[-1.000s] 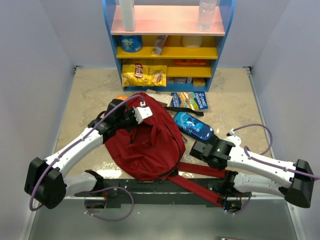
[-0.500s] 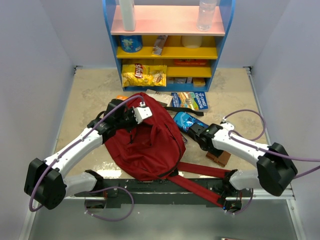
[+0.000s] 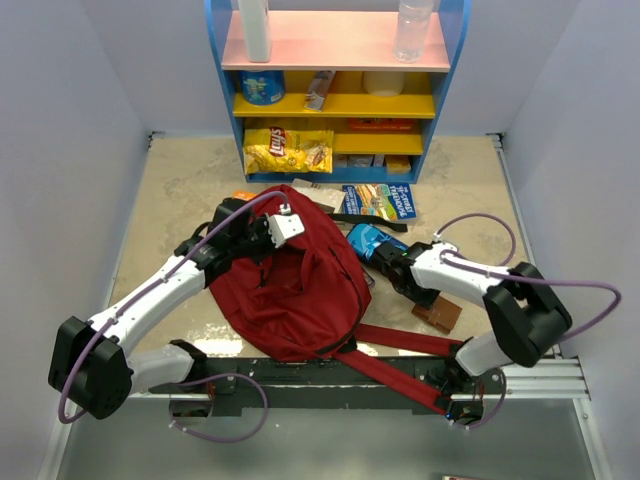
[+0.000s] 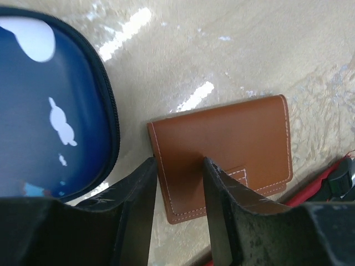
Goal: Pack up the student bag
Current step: Pick up the personal item from the center of the board, then place the personal item in the student bag.
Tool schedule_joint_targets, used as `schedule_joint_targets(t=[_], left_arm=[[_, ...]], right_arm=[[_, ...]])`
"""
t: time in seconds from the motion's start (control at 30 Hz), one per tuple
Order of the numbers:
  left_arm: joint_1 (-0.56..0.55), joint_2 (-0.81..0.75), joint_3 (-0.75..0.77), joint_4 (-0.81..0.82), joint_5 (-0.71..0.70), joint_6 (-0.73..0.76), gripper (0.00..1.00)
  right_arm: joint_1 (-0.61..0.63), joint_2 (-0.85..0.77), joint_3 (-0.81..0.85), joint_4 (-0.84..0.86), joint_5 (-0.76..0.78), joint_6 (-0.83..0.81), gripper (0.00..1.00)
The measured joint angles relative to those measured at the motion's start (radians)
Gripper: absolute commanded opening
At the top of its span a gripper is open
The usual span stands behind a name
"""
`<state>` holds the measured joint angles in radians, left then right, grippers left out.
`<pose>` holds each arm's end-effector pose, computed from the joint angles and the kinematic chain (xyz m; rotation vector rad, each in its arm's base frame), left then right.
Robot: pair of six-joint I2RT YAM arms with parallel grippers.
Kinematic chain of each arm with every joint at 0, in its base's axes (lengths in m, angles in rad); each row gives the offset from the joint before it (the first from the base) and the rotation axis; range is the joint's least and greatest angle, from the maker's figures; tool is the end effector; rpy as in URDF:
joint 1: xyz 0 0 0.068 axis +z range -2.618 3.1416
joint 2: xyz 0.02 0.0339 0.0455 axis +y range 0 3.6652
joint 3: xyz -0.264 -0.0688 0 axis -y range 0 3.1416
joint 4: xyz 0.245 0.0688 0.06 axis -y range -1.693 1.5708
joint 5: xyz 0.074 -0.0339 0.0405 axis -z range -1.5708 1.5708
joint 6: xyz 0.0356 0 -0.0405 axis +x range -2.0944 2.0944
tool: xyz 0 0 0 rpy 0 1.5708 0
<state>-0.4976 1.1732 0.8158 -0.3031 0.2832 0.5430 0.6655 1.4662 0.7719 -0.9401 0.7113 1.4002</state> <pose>0.2182 -0.1298 0.2610 1.2328 1.8414 -0.2905 0.1817 0.1130 0.1646 0.8729 2.3510 -0.5458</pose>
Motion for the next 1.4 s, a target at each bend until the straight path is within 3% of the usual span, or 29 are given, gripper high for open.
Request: schedule_joint_targets(t=[0.33,0.43,0.53,0.57,0.93,1.13,1.4], left_arm=[[0.000,-0.005,0.000,-0.001,0.003,0.000,0.00],[0.000,-0.005,0.000,-0.001,0.003,0.002,0.00],[0.003,-0.008,0.000,-0.002,0.004,0.003,0.00],[0.004,-0.009,0.000,-0.002,0.005,0.003,0.00],[0.019,-0.019,0.000,-0.002,0.011,0.016,0.00],[0.020,-0.019,0.000,-0.002,0.012,0.018,0.00],[0.025,-0.019,-0.008,0.005,0.012,0.019,0.00]], right_arm=[[0.000,0.087,0.015,0.019,-0.023,-0.048,0.32],[0.000,0.087,0.016,0.025,-0.023,-0.055,0.24],[0.000,0.087,0.019,0.033,-0.023,-0.064,0.02],[0.000,0.087,0.021,0.034,-0.023,-0.070,0.00],[0.006,0.016,0.046,0.013,-0.033,-0.086,0.00],[0.114,-0.121,0.211,-0.036,-0.019,-0.085,0.00],[0.203,-0.128,0.373,-0.043,0.005,-0.131,0.00]])
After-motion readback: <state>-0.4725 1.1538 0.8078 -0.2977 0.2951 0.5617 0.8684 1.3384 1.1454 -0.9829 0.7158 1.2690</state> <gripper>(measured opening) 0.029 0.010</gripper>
